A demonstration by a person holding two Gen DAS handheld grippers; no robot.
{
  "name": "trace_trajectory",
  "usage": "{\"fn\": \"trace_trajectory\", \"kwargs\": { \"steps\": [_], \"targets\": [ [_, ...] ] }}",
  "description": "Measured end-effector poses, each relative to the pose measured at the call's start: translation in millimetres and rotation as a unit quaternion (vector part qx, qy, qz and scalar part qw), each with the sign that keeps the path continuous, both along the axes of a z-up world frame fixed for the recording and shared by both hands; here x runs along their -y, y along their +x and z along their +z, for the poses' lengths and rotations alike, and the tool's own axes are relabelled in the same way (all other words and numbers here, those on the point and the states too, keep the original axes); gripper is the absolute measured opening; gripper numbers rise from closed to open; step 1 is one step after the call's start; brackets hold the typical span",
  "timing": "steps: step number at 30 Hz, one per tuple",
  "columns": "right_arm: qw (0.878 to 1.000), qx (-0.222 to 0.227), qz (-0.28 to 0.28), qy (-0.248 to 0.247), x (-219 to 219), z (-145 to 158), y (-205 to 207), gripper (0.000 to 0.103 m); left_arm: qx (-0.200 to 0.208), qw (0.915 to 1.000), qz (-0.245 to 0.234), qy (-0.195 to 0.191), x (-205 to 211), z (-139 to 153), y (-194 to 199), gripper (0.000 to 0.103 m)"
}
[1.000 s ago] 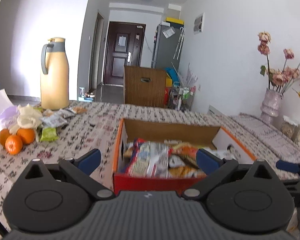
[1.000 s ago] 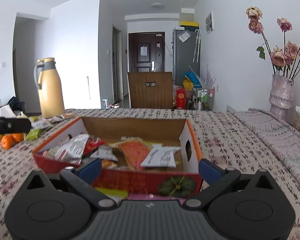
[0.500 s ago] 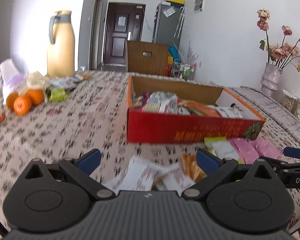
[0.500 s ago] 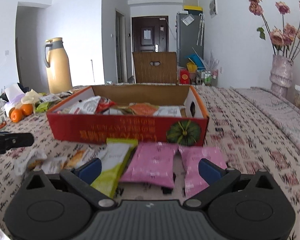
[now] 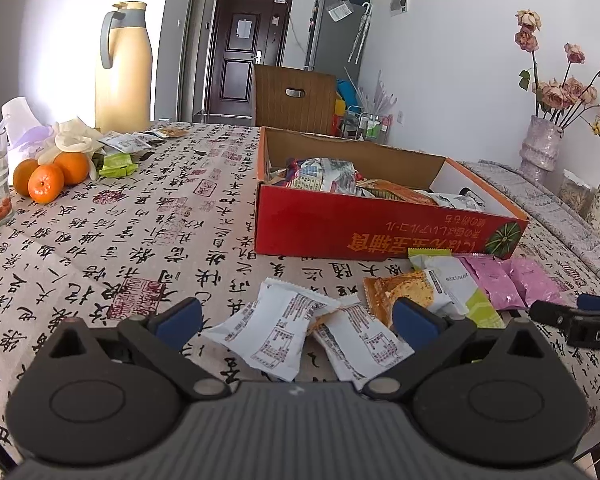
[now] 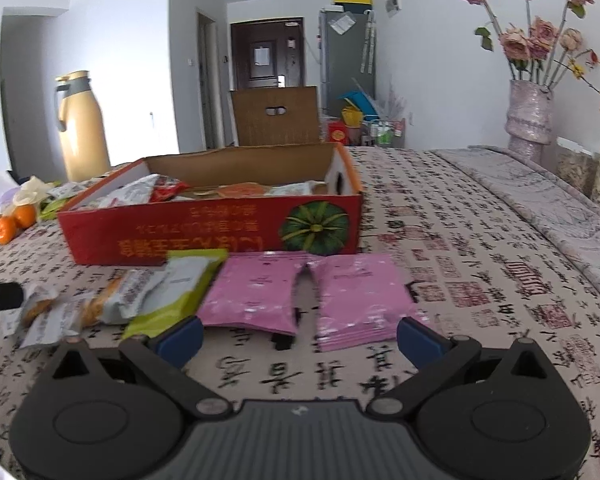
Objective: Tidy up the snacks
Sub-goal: 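Grasp the pink snack packet with the right gripper, then grasp a white wrapped snack with the left gripper while the right holds its pink packet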
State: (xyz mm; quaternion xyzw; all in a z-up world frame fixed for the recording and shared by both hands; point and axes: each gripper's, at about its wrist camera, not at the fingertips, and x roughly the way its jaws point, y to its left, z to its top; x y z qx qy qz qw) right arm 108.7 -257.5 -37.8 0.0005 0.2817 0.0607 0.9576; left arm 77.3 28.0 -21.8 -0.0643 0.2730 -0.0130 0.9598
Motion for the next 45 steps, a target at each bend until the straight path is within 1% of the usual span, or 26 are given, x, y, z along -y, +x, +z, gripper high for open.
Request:
{"fn": "trace_trajectory", "kwargs": {
  "steps": [5, 11, 20, 24, 28, 32, 37, 38, 39, 40, 42, 45],
  "targets": [
    [1.000, -0.005, -0.029, -0.006, 20.6, 1.6, 16.7, 0.103, -0.003, 1.0000, 0.002, 0.001, 0.2, -1.0, 1.5, 0.103],
    [0.998, -0.021, -0.045, -0.028, 37.3, -1.3, 46.8, 0.103, -0.001, 1.0000, 0.002, 0.003, 1.9, -0.3, 0.7, 0.103],
    [0.996, -0.061, -0.026, -0.052, 32.4, -12.3, 87.4, 0.103, -0.003, 1.0000, 0.006, 0.006, 3.2, 1.0, 0.7, 0.103],
    [0.995, -0.078, -0.023, -0.051, 29.9, -18.2, 97.8, 0.103, -0.003, 1.0000, 0.006, 0.007, 3.2, 1.1, 1.0, 0.103],
    [0.995, -0.088, -0.032, -0.023, 36.4, -20.9, 105.1, 0.103, -0.005, 0.9999, 0.005, 0.007, 3.6, 0.5, 2.2, 0.103],
    [0.995, -0.091, -0.041, -0.025, 35.7, -21.6, 109.2, 0.103, -0.006, 1.0000, 0.003, 0.006, 4.8, 0.3, 2.0, 0.103],
    [0.994, -0.097, -0.031, -0.024, 37.9, -20.3, 110.7, 0.103, -0.004, 1.0000, 0.004, 0.004, 4.1, 0.6, 0.4, 0.103],
    [0.995, -0.097, -0.030, -0.024, 37.3, -20.0, 109.9, 0.100, -0.003, 1.0000, 0.005, 0.004, 3.5, 0.9, 0.0, 0.103],
    [0.995, -0.095, -0.027, -0.022, 37.0, -19.3, 109.1, 0.092, -0.003, 1.0000, 0.006, 0.003, 2.4, 1.3, -0.3, 0.103],
    [0.995, -0.091, -0.021, -0.022, 35.7, -18.2, 107.2, 0.087, -0.002, 1.0000, 0.007, 0.002, 1.5, 1.3, -0.3, 0.103],
    [0.996, -0.085, -0.008, -0.024, 32.4, -15.2, 103.9, 0.063, -0.003, 1.0000, 0.008, 0.001, 0.8, 1.4, -0.5, 0.103],
    [0.996, -0.079, 0.005, -0.036, 24.3, -12.7, 98.2, 0.061, -0.002, 1.0000, 0.007, 0.000, 0.3, 1.9, -1.1, 0.103]
  ]
}}
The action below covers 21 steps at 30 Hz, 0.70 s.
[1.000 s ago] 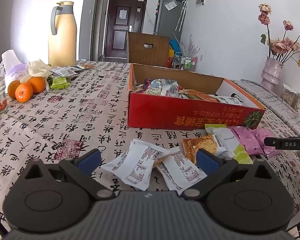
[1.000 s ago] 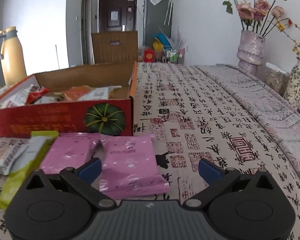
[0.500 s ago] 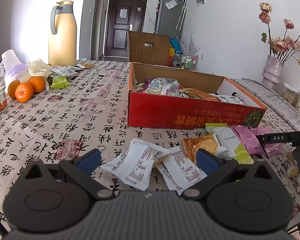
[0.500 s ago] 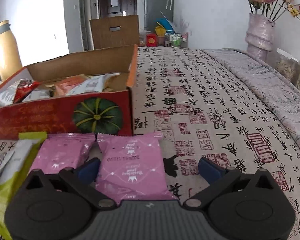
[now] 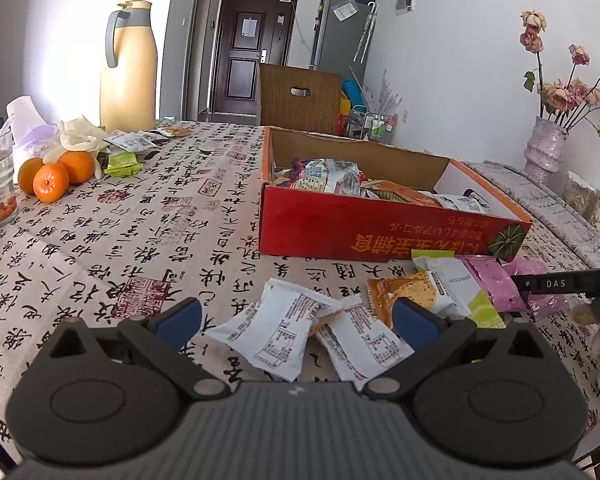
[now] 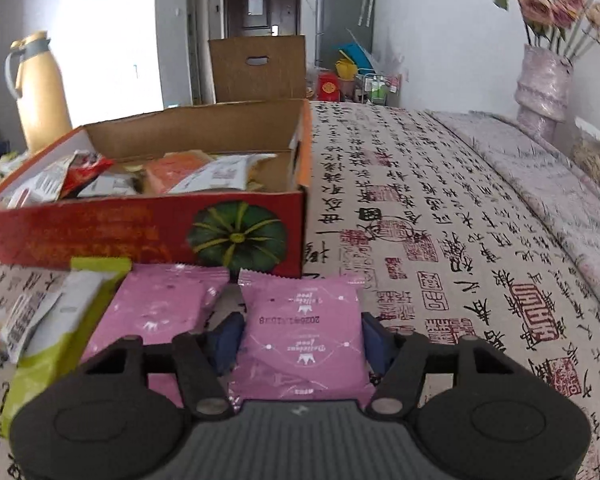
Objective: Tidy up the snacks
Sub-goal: 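Grasp a white wrapped snack with the left gripper while the right holds its pink packet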
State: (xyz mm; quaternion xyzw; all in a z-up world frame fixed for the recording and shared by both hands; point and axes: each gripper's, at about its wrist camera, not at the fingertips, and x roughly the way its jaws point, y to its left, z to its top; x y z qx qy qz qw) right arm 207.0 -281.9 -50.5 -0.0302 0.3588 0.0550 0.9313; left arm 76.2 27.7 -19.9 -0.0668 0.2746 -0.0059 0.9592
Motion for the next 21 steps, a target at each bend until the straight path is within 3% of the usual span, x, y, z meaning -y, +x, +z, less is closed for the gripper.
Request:
{"fn": "trace_trajectory", "kwargs": {
  "steps": [6, 17, 19, 21],
  "targets": [
    [1.000, 0.018, 0.004, -0.009, -6.5, 2.3, -13.1, 0.061, 0.000, 1.0000, 0.001, 0.001, -2.1, 0.8, -1.0, 0.103],
    [0.997, 0.063, -0.026, 0.038, 6.4, 15.7, -47.4, 0.061, -0.008, 0.9998, -0.009, 0.018, -7.9, 0.4, 11.5, 0.103],
    [0.996, 0.070, -0.029, 0.047, 7.9, 17.1, -54.5, 0.061, -0.014, 0.9992, -0.016, 0.034, -6.8, -0.8, 16.2, 0.099],
    [0.995, 0.075, -0.032, 0.055, 8.3, 18.4, -61.0, 0.061, -0.021, 0.9982, -0.021, 0.052, -5.9, -2.8, 21.1, 0.084]
  ]
}}
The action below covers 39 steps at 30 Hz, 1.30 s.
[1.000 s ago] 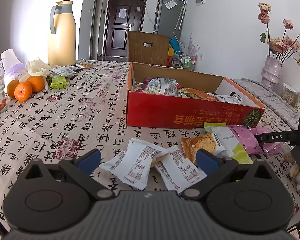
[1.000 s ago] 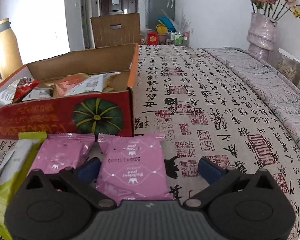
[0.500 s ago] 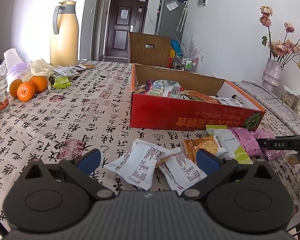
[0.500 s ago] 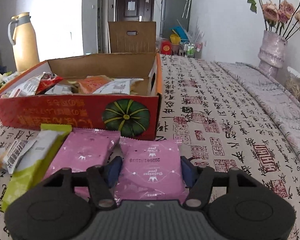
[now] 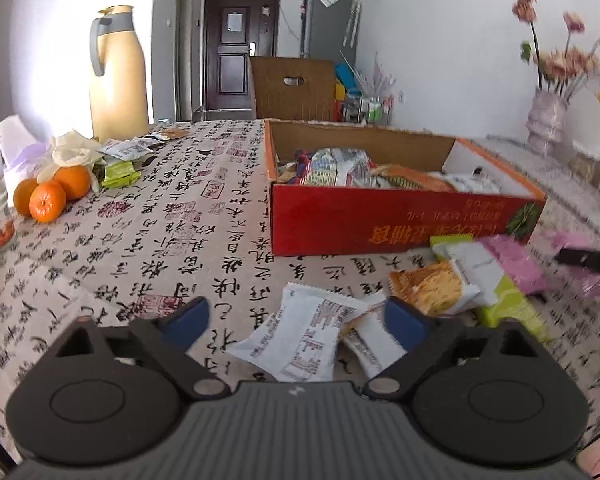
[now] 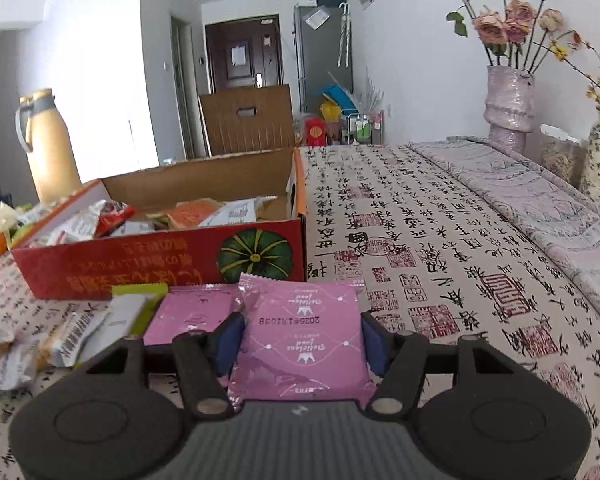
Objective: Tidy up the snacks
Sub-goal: 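Grasp a white wrapped snack with the left gripper while the right holds its pink packet, then carry both snacks toward the cardboard box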
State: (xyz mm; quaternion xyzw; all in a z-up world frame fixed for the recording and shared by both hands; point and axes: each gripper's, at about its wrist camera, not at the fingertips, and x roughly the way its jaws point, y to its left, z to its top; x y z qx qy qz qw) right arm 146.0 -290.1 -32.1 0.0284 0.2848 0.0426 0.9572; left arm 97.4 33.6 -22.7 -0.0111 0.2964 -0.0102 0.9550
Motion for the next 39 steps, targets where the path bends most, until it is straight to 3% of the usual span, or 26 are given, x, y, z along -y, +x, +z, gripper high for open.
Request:
{"fn": "trace_trajectory", "kwargs": {
  "steps": [6, 11, 13, 15, 16, 27, 39],
  "targets": [
    [1.000, 0.014, -0.007, 0.016, -0.2, 1.7, -15.5, 0.061, -0.024, 0.9994, -0.025, 0.001, -5.6, -7.0, 12.7, 0.075],
    [1.000, 0.016, -0.006, 0.017, -3.0, 1.6, -20.0, 0.061, -0.046, 0.9987, -0.020, -0.008, -10.4, -16.1, 21.4, 0.073],
    [1.000, 0.015, -0.003, 0.015, -4.7, 0.9, -20.0, 0.061, -0.051, 0.9982, -0.021, -0.021, -14.0, -18.8, 22.7, 0.068],
    [1.000, 0.014, 0.000, 0.014, -6.5, 0.4, -20.2, 0.061, -0.052, 0.9977, -0.025, -0.035, -16.9, -18.5, 22.0, 0.053],
    [1.000, 0.014, 0.001, 0.014, -6.8, 0.1, -20.0, 0.061, -0.052, 0.9975, -0.028, -0.040, -17.6, -18.3, 21.5, 0.052],
    [1.000, 0.014, 0.004, 0.017, -11.0, -1.5, -23.0, 0.061, -0.040, 0.9981, -0.026, -0.040, -15.6, -16.1, 14.2, 0.044],
    [1.000, 0.022, 0.007, 0.016, -11.9, 4.1, -25.7, 0.061, -0.005, 0.9988, -0.023, -0.043, -11.7, 2.1, 7.3, 0.044]
  ]
}}
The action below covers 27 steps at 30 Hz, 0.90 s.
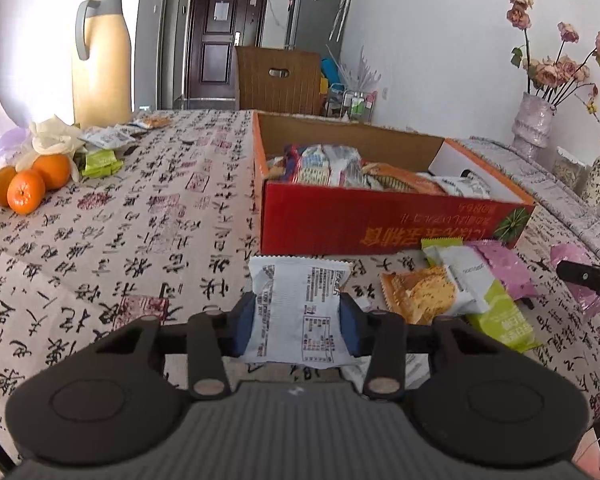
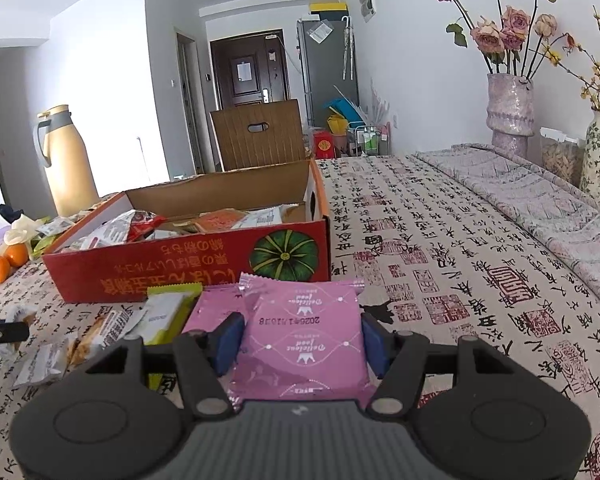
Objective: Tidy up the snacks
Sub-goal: 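Carry both snacks toward the cardboard box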
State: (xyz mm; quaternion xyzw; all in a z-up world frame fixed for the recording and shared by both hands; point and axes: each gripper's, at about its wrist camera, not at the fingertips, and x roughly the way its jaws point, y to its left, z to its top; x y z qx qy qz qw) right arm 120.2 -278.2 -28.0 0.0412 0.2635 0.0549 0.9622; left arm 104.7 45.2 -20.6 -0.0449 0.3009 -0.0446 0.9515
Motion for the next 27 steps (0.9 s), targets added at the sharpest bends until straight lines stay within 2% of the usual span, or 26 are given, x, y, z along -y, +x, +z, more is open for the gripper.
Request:
{"fn": "trace_trajectory", "kwargs": {
  "steps": [14, 27],
  "targets": [
    [0.999, 0.030, 0.018, 0.003, -13.8, 19.5, 11.5, 0.061, 0.056, 0.9983, -0.011, -0.010, 19.3, 35.2, 11.7, 0.044],
    [0.997, 0.068, 0.045, 0.014, -38.7, 47.8, 45.2, 0.061, 0.096, 0.9948, -0.030, -0.015, 53.9, 66.5, 41.9, 0.044]
  ]
}}
